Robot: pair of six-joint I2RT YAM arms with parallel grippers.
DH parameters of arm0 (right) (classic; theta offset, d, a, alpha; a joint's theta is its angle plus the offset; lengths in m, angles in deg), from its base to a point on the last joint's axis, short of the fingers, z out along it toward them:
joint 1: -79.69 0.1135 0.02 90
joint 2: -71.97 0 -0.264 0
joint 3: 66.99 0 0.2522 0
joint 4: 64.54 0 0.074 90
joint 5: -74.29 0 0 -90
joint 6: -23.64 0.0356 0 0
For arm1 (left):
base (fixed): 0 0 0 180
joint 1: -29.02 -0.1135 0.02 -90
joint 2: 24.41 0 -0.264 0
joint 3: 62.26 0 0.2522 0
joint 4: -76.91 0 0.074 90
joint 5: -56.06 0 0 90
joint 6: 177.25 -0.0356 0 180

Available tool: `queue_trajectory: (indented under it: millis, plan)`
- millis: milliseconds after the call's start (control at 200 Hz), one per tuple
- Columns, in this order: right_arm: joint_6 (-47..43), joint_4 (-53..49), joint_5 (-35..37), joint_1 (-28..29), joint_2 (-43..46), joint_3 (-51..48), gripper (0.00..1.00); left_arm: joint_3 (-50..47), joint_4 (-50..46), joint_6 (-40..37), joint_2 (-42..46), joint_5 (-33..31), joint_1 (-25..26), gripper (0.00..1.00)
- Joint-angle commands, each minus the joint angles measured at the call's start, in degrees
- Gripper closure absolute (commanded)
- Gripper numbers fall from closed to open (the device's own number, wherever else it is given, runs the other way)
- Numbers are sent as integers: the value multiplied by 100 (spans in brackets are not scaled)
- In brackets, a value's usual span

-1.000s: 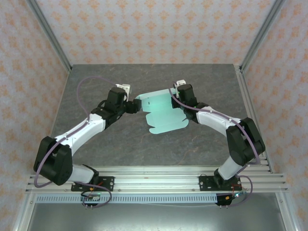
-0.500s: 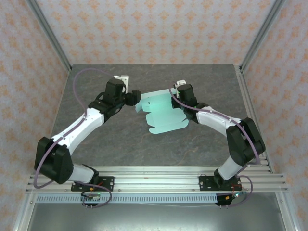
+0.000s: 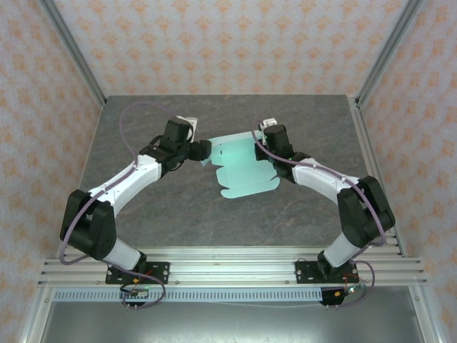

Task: Fold the paper box

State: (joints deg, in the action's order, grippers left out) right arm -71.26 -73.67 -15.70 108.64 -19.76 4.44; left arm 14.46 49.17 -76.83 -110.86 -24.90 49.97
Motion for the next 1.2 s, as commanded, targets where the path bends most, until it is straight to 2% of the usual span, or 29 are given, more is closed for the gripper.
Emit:
queue_trajectory:
  millis: [0,190,465,966,1196]
  plan:
    - [112,-37,-70,24,138,61,100,162,-59,-87,-116,15,-32,26]
    - [121,-32,-109,42,109,53,100,226,99,1,-223,74,-30,25]
    - [-18,-168,274,399,-24,182,100,304,359,148,-330,281,-30,25]
    - [463,-480,638,436,-188,570,100,-176,477,-37,-298,33,-30,24]
    - [473,-420,510,437,-244,555,100,-201,520,-36,-274,-60,-49,22]
